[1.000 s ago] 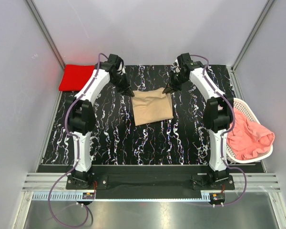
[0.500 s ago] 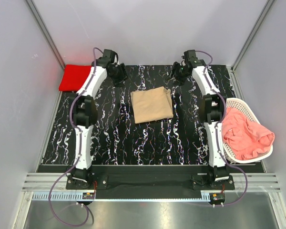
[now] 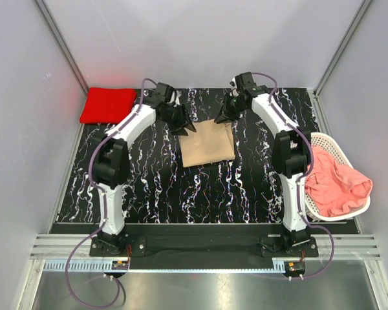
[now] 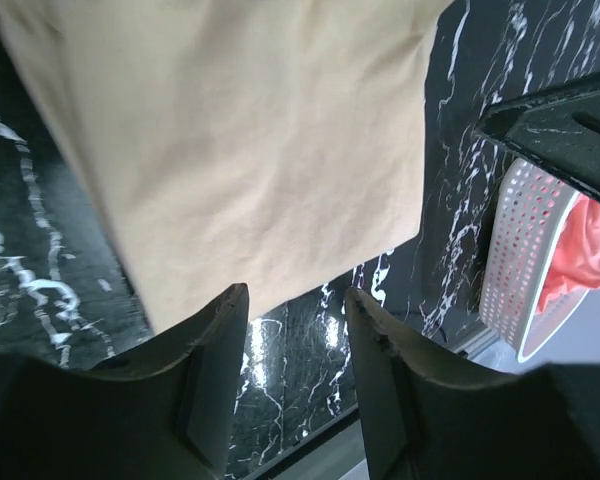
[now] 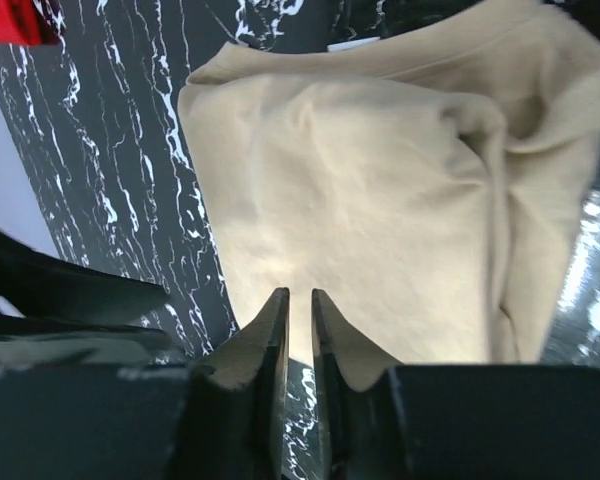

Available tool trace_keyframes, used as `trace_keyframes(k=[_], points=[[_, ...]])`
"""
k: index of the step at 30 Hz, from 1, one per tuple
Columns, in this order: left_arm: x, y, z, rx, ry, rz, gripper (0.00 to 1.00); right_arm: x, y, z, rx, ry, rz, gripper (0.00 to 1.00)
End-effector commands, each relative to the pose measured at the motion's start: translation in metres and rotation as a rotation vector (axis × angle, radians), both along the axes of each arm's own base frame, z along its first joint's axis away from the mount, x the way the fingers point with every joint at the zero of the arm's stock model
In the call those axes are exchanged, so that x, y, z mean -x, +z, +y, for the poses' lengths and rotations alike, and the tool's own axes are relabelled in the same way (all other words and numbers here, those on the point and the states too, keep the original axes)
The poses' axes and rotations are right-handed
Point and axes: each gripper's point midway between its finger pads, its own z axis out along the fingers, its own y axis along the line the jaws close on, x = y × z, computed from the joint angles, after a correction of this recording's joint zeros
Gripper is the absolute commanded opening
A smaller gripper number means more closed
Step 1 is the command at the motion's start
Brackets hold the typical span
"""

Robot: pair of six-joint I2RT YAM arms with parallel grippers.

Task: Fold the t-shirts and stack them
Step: Fold the tshirt

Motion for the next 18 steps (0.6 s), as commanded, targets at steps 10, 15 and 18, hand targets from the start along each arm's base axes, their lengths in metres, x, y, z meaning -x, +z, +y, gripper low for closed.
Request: trace_keyframes(k=[10,15,18], points=[[0.003,-0.013,-0.004,-0.004,-0.005,0.037,0.47,-0.073,-0.071,-0.017,-0.055,-0.093,0.004,0.19],[0.002,-0.004,0.001,-0.028,-0.009,0.017,0.47,-0.096,-0.078,-0.035,-0.089,-0.092,-0.020,0.24],[-0.010,0.000,-0.002,-0.010,0.004,-0.006,0.48,-0.098,-0.065,-0.031,-0.129,-0.068,-0.044,0.32]])
